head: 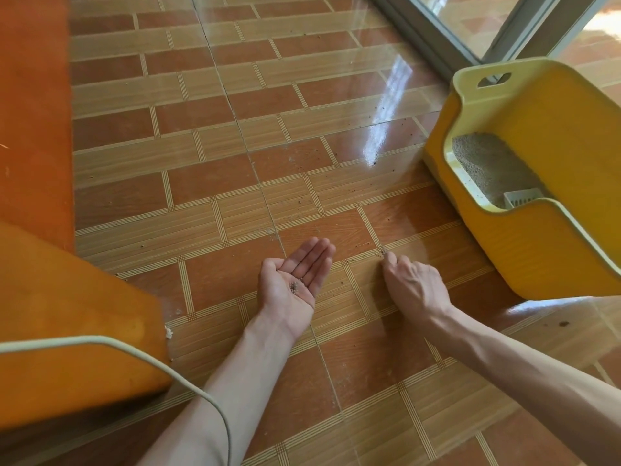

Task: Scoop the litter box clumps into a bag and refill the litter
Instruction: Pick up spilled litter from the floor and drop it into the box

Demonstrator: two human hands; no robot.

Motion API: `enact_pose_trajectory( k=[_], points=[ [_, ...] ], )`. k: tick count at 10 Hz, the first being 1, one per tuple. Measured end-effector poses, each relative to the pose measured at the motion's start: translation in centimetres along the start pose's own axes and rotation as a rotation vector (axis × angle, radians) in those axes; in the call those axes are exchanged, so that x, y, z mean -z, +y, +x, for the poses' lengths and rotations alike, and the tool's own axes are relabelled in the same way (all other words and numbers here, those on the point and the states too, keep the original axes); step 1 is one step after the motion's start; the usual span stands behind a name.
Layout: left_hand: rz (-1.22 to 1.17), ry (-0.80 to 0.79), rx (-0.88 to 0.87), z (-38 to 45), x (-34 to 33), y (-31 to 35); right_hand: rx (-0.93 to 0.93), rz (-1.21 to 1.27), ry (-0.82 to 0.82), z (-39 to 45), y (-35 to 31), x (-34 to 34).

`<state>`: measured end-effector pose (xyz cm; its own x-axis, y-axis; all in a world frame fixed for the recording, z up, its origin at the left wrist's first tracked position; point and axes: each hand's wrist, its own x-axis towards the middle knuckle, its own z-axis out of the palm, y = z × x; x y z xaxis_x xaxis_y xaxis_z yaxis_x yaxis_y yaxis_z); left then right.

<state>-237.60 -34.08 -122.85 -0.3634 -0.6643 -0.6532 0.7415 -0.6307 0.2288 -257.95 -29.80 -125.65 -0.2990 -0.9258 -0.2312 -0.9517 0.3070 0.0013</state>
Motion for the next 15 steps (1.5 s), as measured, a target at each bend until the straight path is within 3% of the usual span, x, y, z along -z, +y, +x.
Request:
enact_pose_trajectory(
  k=[3,5,6,7,9,11,13,15],
  points=[
    [0.010,-0.023,0.010,-0.1,-0.3,-0.3,-0.039,0.470,-0.006,-1.0,1.3,-1.1],
    [0.013,-0.021,0.011,-0.1,-0.4,-0.4,-0.128,0.392,-0.057,-1.6,0.0,0.1],
    [0.007,-0.018,0.015,0.0,-0.4,-0.5,-0.021,0.503,-0.115,-2.4,0.8,-0.2],
    [-0.001,-0.012,0.018,0.2,-0.5,-0.5,0.007,0.455,-0.122,-2.2,0.6,-0.1],
    [-0.021,0.011,0.010,1.1,-0.5,-0.2,0.034,0.411,0.094,-0.4,-0.1,-0.3],
    [-0.037,0.030,-0.005,1.7,-2.6,0.6,0.047,0.575,0.261,2.0,0.0,2.0],
    [-0.042,0.092,-0.009,-1.4,-7.1,2.6,0.033,0.737,0.312,1.5,-0.7,9.2],
    [-0.047,0.162,-0.017,-9.5,-17.8,6.2,-0.010,0.789,0.292,-1.3,-1.3,23.1]
  ],
)
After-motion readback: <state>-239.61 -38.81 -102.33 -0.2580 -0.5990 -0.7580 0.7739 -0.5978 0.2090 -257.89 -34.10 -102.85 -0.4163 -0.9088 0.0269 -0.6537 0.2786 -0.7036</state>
